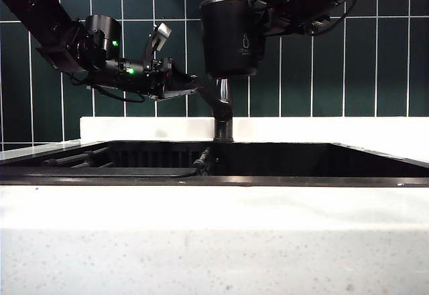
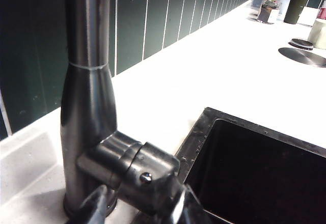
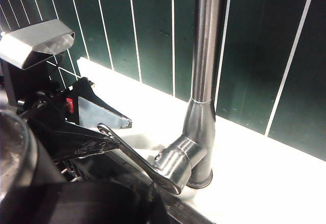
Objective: Pick up the mug next to the sink, go to the faucet to get some water, pour the water into the sink, and finally put the mug back to its place.
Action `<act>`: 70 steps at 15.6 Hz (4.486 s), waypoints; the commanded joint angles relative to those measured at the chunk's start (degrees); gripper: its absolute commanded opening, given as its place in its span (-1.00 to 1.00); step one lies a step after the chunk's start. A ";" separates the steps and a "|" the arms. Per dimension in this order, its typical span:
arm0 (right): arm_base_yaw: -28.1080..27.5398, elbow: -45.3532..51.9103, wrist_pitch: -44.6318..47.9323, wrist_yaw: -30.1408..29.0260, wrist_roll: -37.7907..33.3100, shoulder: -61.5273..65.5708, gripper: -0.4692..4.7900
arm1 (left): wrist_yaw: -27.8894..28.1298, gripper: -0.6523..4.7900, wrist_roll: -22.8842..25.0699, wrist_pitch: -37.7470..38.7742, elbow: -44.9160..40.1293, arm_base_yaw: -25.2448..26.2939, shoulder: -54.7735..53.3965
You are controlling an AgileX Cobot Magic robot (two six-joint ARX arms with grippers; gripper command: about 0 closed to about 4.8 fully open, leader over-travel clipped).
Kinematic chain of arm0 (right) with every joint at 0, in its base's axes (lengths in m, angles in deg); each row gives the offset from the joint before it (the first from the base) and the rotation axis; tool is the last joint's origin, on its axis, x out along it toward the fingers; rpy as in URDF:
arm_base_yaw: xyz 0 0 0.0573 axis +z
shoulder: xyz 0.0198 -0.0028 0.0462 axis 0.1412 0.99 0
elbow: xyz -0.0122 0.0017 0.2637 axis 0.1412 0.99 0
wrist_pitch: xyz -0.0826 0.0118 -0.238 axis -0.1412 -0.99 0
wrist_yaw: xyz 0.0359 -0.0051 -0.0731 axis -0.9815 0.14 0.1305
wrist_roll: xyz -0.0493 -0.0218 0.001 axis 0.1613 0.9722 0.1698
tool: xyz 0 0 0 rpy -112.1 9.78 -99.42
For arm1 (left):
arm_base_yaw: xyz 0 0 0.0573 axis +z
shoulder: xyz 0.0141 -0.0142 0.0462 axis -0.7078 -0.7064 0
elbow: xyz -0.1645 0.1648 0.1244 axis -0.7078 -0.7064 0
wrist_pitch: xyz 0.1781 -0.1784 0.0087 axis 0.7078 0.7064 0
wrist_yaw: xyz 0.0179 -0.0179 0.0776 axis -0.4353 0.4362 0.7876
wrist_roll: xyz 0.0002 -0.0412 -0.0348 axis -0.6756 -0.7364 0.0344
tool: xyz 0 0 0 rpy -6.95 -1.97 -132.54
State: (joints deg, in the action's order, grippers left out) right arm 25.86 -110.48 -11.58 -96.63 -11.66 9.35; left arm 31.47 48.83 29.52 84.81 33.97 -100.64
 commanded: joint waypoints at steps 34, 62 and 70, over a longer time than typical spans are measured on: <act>-5.53 -0.98 -18.84 14.01 61.94 -8.35 -0.83 | 44.24 -0.37 6.62 52.63 -21.88 1.27 48.44; 3.06 -0.90 -8.26 21.53 105.83 -4.46 -0.74 | 36.85 -0.78 0.13 48.52 -44.19 1.09 57.86; 4.31 -0.90 -5.92 28.79 68.41 -4.48 -0.83 | 36.83 -0.78 0.20 46.69 -44.19 1.09 57.86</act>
State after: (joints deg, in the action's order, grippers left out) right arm 30.07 -111.03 -20.41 -69.90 65.63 5.24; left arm 68.78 49.16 77.54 40.48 35.13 -43.00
